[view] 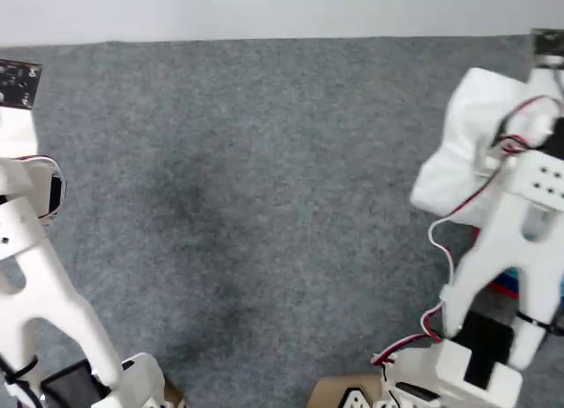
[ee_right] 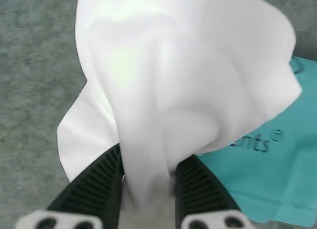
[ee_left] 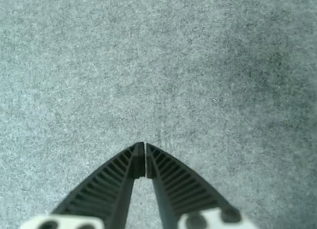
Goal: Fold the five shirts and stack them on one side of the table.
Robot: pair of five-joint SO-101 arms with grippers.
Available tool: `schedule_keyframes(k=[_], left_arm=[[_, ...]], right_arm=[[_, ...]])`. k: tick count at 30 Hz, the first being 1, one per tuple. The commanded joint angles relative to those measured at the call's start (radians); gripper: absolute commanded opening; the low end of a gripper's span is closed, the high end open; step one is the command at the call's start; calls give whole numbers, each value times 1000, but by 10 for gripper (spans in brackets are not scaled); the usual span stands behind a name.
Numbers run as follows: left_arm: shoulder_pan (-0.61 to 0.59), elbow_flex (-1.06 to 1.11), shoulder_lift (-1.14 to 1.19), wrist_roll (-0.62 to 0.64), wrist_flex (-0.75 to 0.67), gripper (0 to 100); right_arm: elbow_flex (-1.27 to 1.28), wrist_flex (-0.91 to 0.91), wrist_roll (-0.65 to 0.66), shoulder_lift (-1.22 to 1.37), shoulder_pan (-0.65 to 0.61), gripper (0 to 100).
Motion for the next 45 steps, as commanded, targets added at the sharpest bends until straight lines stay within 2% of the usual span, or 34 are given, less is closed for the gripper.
schedule_keyframes(k=[1, 11, 16, 20, 29, 37, 45], left_arm=[[-6, -4, -21, -8, 17, 6], [-3, -4, -21, -8, 17, 6], [-3, -4, -21, -8, 17, 6], [-5, -4, -21, -6, 17, 6], [-6, -4, -26, -5, 17, 6], [-6, -2, -29, -3, 17, 6], [-6, 53, -31, -3, 17, 6]], right_arm=[[-37, -4, 57, -67, 81, 10], [-32, -13, 146, -65, 197, 10], [21, -127, 157, -64, 265, 10], [92, -191, 235, -64, 300, 10], [249, -321, 247, -64, 351, 12], [313, -432, 338, -64, 417, 17], [313, -438, 338, -65, 492, 191]])
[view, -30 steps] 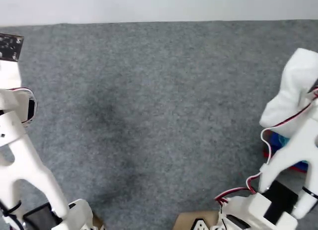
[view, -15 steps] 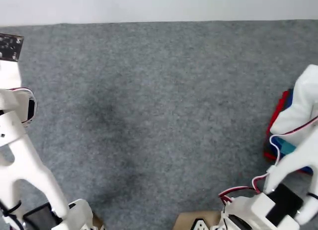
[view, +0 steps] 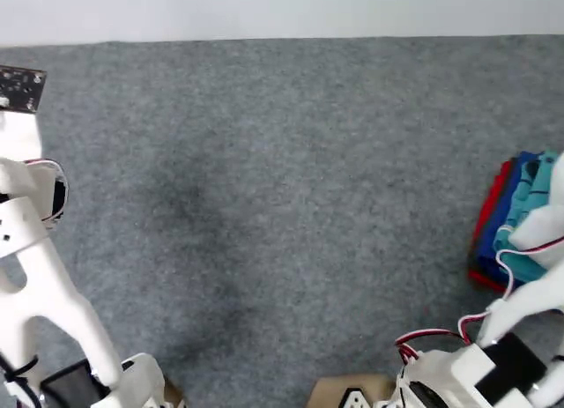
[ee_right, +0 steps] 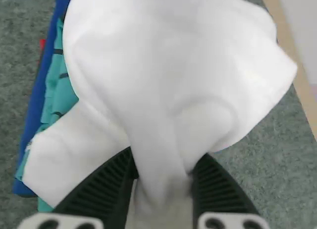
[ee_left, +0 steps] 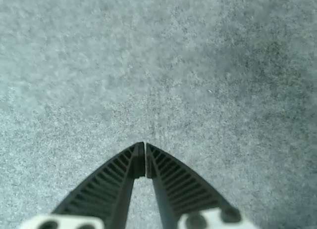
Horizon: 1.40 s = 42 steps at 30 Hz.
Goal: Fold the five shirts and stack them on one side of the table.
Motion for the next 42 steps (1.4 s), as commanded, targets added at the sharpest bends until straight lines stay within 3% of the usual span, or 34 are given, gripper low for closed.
schedule_keyframes(k=[1, 9, 18, 24, 27, 32, 35, 42], left_arm=[[-6, 2, -31, -3, 18, 6], [-6, -2, -32, -3, 18, 6], [-8, -2, -32, -3, 18, 6], [-2, -2, -32, -3, 15, 6], [-2, -2, -32, -3, 15, 6], [-2, -2, -32, -2, 18, 6], [-5, -2, -32, -2, 18, 6], [-2, 1, -91, -2, 18, 6]], right_arm=[[-9, -19, 8, -50, 38, 200], [-37, -8, 3, -62, 35, 219], [-247, 147, -3, -73, 38, 218], [-322, 203, -84, -108, 16, 217], [-253, 157, -91, -41, -5, 216], [-106, -101, -95, 157, -48, 216], [-80, -225, -170, 268, -104, 216], [-143, -163, -218, 289, -229, 216]])
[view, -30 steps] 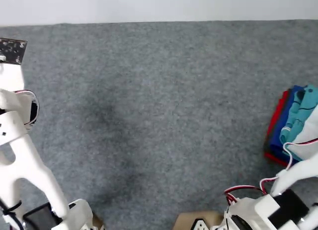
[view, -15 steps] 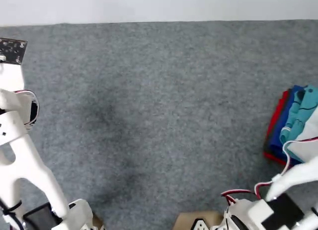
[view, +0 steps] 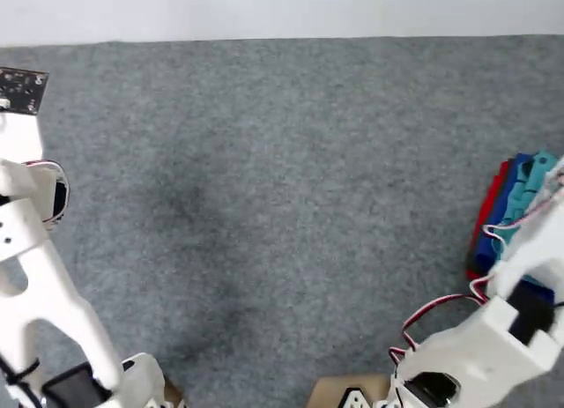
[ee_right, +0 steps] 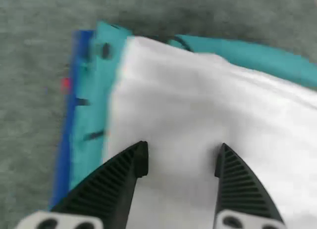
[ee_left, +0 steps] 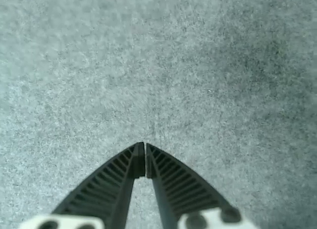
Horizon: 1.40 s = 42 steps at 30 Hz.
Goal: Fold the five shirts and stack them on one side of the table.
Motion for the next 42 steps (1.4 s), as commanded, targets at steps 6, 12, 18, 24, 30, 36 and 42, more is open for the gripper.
schedule_keyframes(k=[6, 12, 18, 24, 30, 36, 42], left_arm=[[-2, -2, -95, -2, 17, 6], [25, -2, -100, -2, 20, 6], [144, 58, -201, 212, 20, 6], [354, 323, -423, 414, -6, 6], [522, 676, -672, 422, -216, 6], [534, 1050, -1039, 420, -474, 6], [535, 1399, -1318, 416, -555, 6]], right_arm=[[-95, 82, -12, -200, -42, 216], [-94, 191, -12, -415, -87, 216], [-89, 570, -80, -562, -321, 206], [-87, 766, -396, -582, -538, 0], [32, 759, -608, -615, -631, 8], [308, 595, -692, -731, -704, 8], [726, 229, -687, -929, -714, 8]])
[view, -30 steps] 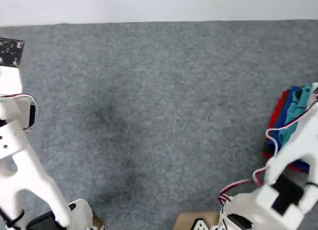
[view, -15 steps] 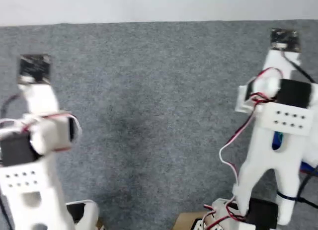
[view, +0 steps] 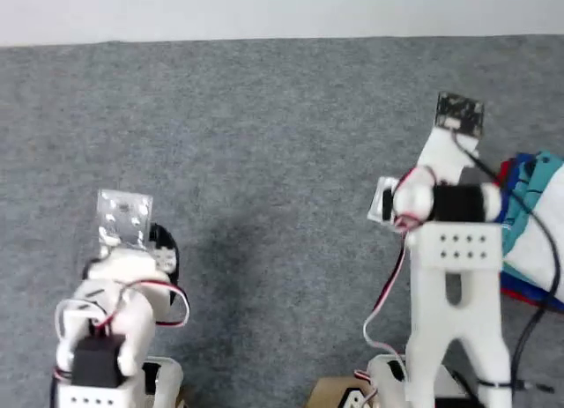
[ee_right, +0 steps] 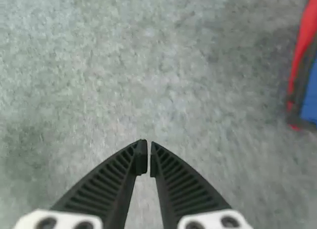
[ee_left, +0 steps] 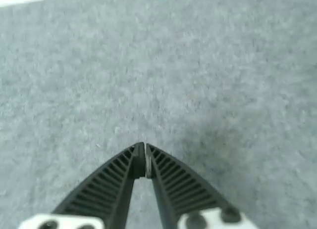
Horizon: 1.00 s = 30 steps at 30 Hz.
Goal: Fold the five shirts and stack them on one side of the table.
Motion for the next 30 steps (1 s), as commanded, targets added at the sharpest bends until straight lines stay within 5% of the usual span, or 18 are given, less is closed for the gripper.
schedule_keyframes(k=[1, 8, 20, 30], left_arm=[[2, 159, -144, 2, -38, 6], [6, 381, -278, 0, -44, 6], [2, 452, -258, 35, -115, 6], [2, 452, -264, -51, 3, 6]], right_arm=[[238, -236, -6, -140, -7, 8], [628, -596, 101, -331, -7, 8], [1057, -944, 207, -420, -7, 8], [1140, -1007, 224, -420, -25, 9]])
